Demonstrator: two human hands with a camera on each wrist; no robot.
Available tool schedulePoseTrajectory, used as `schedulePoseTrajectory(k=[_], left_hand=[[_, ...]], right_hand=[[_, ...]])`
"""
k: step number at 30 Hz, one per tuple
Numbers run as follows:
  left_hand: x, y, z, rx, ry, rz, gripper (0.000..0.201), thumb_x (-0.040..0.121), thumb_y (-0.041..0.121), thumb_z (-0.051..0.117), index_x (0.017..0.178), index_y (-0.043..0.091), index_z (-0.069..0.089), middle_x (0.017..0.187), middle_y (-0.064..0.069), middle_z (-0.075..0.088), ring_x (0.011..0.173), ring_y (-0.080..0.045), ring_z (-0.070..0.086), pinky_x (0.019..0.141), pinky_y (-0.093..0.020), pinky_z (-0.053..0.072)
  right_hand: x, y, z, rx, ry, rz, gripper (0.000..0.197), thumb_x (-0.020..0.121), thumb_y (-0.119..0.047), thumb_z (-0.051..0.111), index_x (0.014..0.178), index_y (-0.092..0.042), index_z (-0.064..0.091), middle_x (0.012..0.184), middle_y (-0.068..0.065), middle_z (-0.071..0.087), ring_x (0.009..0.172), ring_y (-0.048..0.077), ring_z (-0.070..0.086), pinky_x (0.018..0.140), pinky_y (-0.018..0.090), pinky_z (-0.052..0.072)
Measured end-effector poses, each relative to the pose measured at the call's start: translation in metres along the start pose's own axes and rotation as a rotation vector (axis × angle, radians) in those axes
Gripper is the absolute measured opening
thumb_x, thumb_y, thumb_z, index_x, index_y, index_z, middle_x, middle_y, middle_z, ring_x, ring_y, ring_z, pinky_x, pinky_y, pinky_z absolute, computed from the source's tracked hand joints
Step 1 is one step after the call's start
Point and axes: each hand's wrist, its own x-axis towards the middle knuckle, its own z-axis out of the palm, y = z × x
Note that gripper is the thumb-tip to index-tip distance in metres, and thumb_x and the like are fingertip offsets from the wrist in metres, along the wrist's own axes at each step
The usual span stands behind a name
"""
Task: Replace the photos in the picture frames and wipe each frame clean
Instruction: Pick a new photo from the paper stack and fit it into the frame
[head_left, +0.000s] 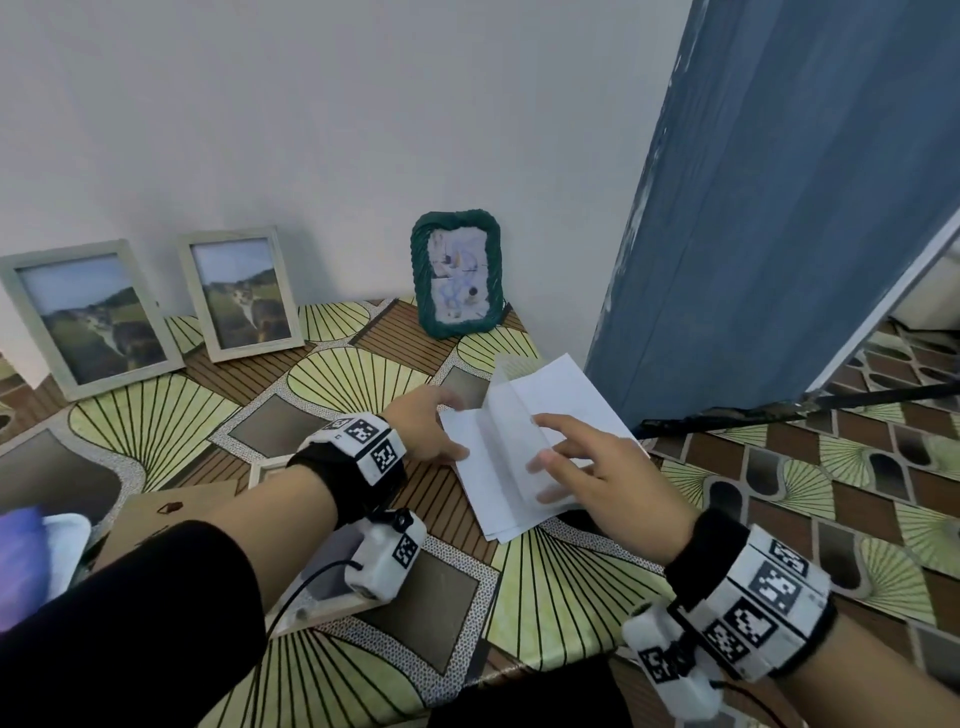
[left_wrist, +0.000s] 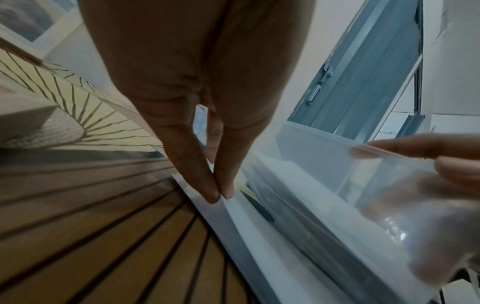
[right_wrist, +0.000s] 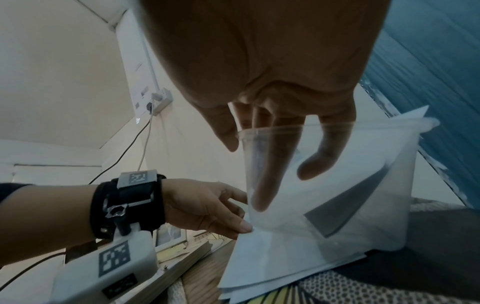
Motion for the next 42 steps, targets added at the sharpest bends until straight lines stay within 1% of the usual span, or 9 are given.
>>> schedulePoseTrajectory(k=[5,10,16,20,25,29,31,35,42], left_hand=[[0.0,-0.001,0.002,0.087,0.04,0.004,0.062,0.073,0.032,0.084,0.128,0.029,0.057,0.104,-0.001,0.058,0.101,-0.022,0.059,0.083,-0.028,0.046],[-0.007,-0.002,-0.008,0.087,0.009,0.05,0.054,0.076,0.026,0.082,0.125,0.033,0.06,0.102,0.008,0.061,0.089,-0.012,0.057,0.079,-0.026,0.046],[-0.026,-0.001,-0.022,-0.075,0.085,0.09,0.043,0.094,0.024,0.059,0.135,0.034,0.052,0.116,0.0,0.058,0.08,-0.016,0.065,0.072,-0.033,0.059],[-0.039,0.005,-0.016,-0.437,0.152,0.133,0.048,0.095,0.028,0.059,0.142,0.031,0.046,0.119,0.003,0.053,0.084,-0.013,0.063,0.074,-0.037,0.057],[-0.044,0.011,0.01,-0.714,0.118,0.148,0.064,0.091,0.029,0.068,0.146,0.038,0.036,0.129,0.016,0.053,0.108,-0.006,0.061,0.09,-0.029,0.053],[-0.047,0.015,0.027,-0.732,0.067,0.24,0.061,0.087,0.019,0.072,0.104,0.072,0.047,0.107,0.038,0.061,0.098,0.013,0.061,0.074,-0.011,0.052],[-0.05,0.018,0.032,-0.738,0.059,0.222,0.068,0.085,0.02,0.074,0.094,0.079,0.041,0.103,0.048,0.054,0.102,0.018,0.055,0.08,-0.011,0.051],[-0.051,0.019,0.036,-0.779,0.049,0.222,0.068,0.085,0.018,0.074,0.095,0.075,0.039,0.115,0.038,0.046,0.122,-0.018,0.048,0.095,-0.033,0.047],[-0.052,0.019,0.034,-0.757,0.072,0.221,0.062,0.086,0.016,0.073,0.132,0.043,0.043,0.132,0.018,0.052,0.12,-0.017,0.051,0.1,-0.034,0.045]], right_hand=[[0.001,-0.007,0.011,-0.284,-0.078,-0.047,0.04,0.101,-0.045,0.041,0.14,-0.039,0.039,0.118,-0.01,0.067,0.091,0.007,0.069,0.089,0.037,0.052],[0.0,-0.011,0.023,-0.413,-0.137,-0.1,0.043,0.102,-0.043,0.04,0.144,-0.033,0.037,0.121,-0.006,0.067,0.102,0.02,0.064,0.091,0.039,0.05],[0.0,-0.006,0.024,-0.369,-0.133,-0.129,0.06,0.092,-0.057,0.054,0.145,-0.036,0.037,0.121,-0.009,0.063,0.096,0.007,0.063,0.089,0.032,0.053],[0.002,-0.007,0.011,-0.337,0.033,-0.171,0.058,0.088,-0.068,0.047,0.137,-0.037,0.05,0.108,-0.018,0.065,0.093,-0.006,0.059,0.084,0.024,0.052],[0.018,0.001,-0.027,-0.468,0.311,-0.161,0.026,0.089,-0.035,0.065,0.114,-0.029,0.065,0.086,-0.015,0.062,0.079,0.002,0.059,0.075,0.031,0.054],[0.029,0.018,-0.046,-0.564,0.282,0.018,0.03,0.084,-0.041,0.072,0.109,-0.027,0.064,0.087,-0.011,0.057,0.078,0.01,0.056,0.074,0.03,0.051],[0.031,0.025,-0.047,-0.516,0.255,0.082,0.027,0.082,-0.04,0.075,0.103,-0.026,0.065,0.082,-0.011,0.06,0.076,0.01,0.058,0.071,0.029,0.05],[0.036,0.033,-0.044,-0.444,0.247,0.141,0.017,0.08,-0.035,0.078,0.087,-0.029,0.064,0.073,-0.01,0.064,0.071,0.01,0.061,0.064,0.027,0.047],[0.041,0.037,-0.042,-0.478,0.278,0.134,0.01,0.09,-0.029,0.066,0.086,-0.027,0.057,0.076,-0.008,0.062,0.074,0.013,0.058,0.067,0.03,0.046]])
